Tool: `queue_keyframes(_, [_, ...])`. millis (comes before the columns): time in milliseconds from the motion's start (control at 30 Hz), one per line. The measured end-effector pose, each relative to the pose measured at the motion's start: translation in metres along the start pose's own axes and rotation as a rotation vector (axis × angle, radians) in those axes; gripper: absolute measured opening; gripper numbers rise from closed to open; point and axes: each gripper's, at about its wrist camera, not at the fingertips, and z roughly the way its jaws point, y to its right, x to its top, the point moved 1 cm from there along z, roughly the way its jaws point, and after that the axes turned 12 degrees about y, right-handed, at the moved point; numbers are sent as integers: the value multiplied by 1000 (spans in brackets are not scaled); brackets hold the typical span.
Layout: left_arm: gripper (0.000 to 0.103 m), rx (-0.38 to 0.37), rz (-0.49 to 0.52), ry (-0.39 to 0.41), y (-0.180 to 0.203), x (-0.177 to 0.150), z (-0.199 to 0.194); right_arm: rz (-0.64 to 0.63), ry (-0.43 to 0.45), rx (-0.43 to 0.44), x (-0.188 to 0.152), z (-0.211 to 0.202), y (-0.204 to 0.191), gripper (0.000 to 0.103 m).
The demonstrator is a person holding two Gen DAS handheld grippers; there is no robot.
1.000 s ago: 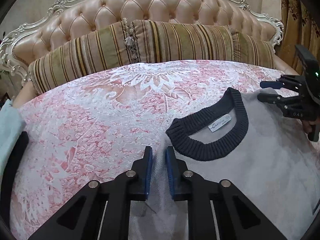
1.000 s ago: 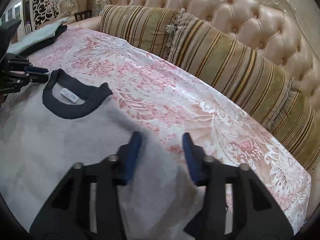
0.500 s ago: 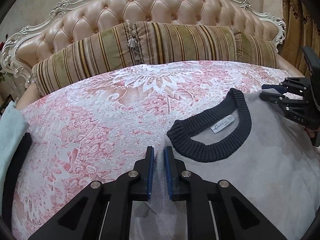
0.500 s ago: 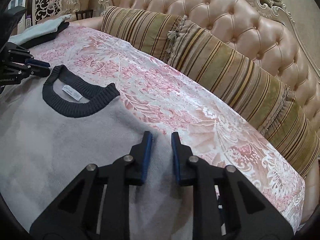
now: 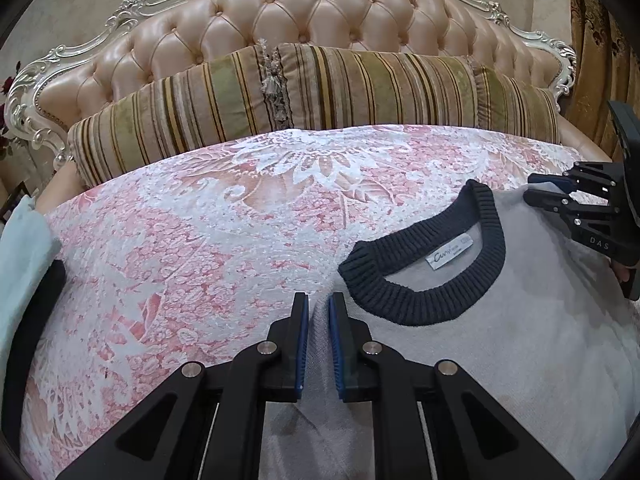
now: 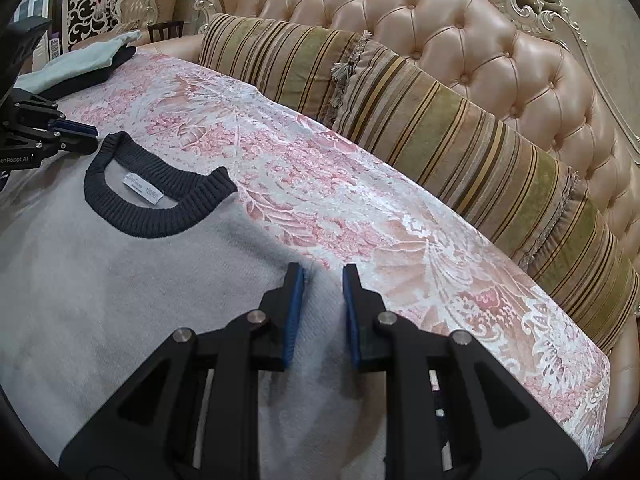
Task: Fold clothes
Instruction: 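Hold the sweater collar with the left tool while the right tool holds the body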
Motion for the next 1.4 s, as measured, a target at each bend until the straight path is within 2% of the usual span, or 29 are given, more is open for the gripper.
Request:
queue_keyframes(133, [20,45,-2,20,-1,1,-6,-1,3,-15,0,0,1,31])
queue_keyframes(267, [21,49,-23,20,-4,1,-7,-2,1,-23,-1,1,1,34])
queue_keyframes(367, [28,59,-40,19,-7,1,-6,5,1,-32,-2,1,4,41])
queue_keyframes(433, [30,65,-45,19,-8,1,-5,10,-1,-40,-2,2,6,47])
queue_keyframes(567, [32,85,-58,20,-10,1,-5,3,-1,-58,-2,2,6,51])
queue_keyframes(667, [41,114,-66,27,-11,1,-8,6,-3,-60,-2,2,7,52])
queue_keyframes(1067, [41,312,-46,99,-7,2,-45,32,2,-110,0,-2,11,62])
queue_keyframes(1200, [41,335,-12,107,0,0,-53,84,9,-115,1,-8,16,65])
queue_keyframes(1400, [41,348,19,120,8,1,-62,129,10,-116,3,-11,21,75])
